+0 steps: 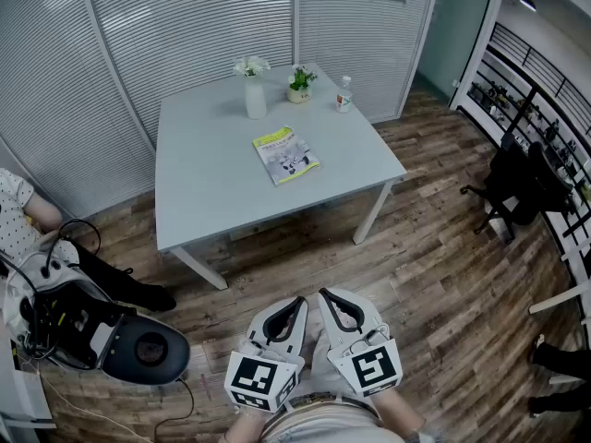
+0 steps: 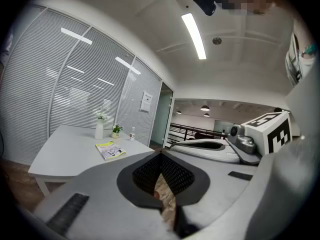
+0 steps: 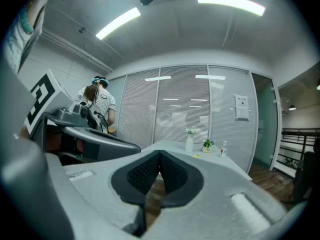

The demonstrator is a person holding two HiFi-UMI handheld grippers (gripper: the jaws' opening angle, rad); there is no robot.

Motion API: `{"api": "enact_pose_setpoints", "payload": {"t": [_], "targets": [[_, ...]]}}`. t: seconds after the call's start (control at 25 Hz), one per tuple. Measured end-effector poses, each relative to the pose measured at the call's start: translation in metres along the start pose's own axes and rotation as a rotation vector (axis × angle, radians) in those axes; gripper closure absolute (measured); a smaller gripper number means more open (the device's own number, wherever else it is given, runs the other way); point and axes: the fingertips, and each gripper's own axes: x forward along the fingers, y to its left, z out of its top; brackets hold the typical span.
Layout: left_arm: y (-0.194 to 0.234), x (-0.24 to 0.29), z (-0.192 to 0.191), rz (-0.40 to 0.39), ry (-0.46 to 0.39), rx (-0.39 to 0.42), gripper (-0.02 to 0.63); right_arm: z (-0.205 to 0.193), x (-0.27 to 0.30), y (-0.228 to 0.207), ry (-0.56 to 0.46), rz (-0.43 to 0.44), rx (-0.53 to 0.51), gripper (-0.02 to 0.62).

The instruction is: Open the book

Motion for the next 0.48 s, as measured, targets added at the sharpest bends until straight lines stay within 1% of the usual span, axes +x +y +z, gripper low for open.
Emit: {"api": "enact_pose_setpoints", "payload": {"t": [0.12, 0.28, 0.36, 0.48], "targets": [[-0.015, -0.01, -0.002, -0.007, 0.004, -0.019, 0.607, 0.005, -0.018, 0.005, -0.019, -0.001, -0.005, 0.594], [-0.047, -0.026, 0.001, -0.005, 0.004, -0.023, 0.607, 0.015, -0.053, 0.007, -0.045, -0.001, 0.025, 0.594], [-0.047, -0.024, 0.0, -0.014, 0.013, -0.032, 0.607, 0.014, -0.053, 0.004, -0.037, -0.007, 0.037, 0.594], [-0.033, -0.01, 0.0, -0.036, 0.027, -0.057, 0.607, 0.007, -0.039, -0.007, -0.022, -0.019, 0.041, 0.594]]}}
